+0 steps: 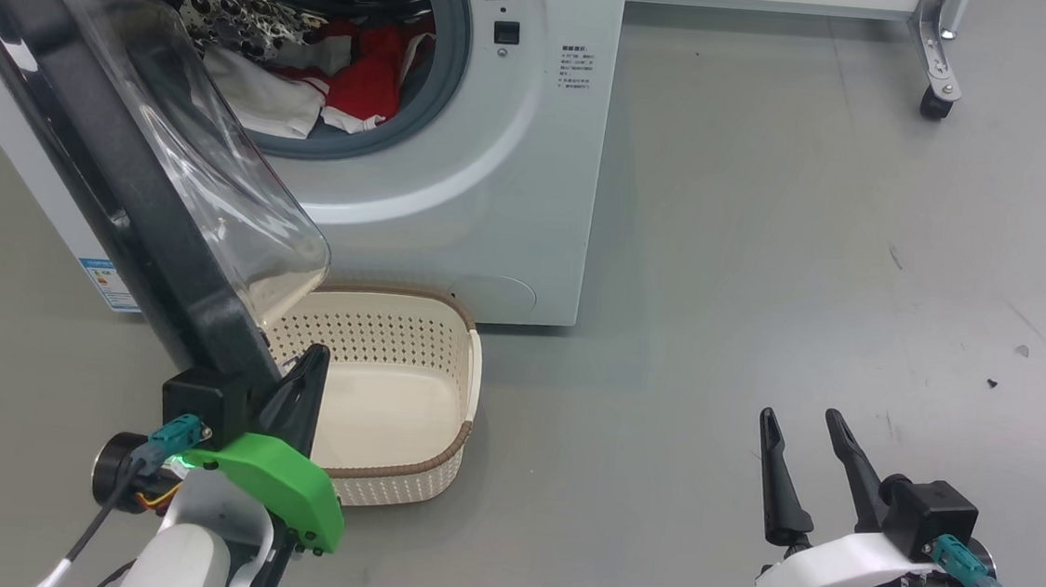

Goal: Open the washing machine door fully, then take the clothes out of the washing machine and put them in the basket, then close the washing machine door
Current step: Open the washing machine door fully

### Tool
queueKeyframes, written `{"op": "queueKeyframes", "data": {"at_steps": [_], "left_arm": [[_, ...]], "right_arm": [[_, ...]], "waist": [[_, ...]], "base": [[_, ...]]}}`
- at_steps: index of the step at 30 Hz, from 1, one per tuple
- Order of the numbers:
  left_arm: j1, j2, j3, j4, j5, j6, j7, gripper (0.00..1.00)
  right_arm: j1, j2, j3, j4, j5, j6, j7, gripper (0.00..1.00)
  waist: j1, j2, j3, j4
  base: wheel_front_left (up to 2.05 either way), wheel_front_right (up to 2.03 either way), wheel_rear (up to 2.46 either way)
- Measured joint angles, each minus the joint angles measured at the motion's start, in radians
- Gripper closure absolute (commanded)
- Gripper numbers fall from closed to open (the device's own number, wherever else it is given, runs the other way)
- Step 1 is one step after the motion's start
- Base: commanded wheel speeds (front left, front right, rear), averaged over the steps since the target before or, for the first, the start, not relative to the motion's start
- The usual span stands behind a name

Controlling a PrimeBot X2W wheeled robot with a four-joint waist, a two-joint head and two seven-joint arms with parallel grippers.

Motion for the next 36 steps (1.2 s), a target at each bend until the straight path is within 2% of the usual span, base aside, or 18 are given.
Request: {"op": "queueKeyframes", "data": {"at_steps": [21,36], "left_arm": [[-0.005,-0.007,-0.005,0.028,-0.011,0.009,-0.035,1.0],[-0.018,-0.018,-0.032,0.066,-0.013,0.009,-0.052,1.0]], "right_arm": [[0.0,0.003,-0.01,0.012,-0.005,0.009,0.0,0.0],[0.005,0.005,-0.026,0.019,-0.007,0.016,0.0,0.0]], "waist": [[0.0,0.0,0.003,0.016],[0.0,0.0,-0.008,0.095]], "base": [[0.0,0.0,0.0],[0.0,0.0,0.0]]}}
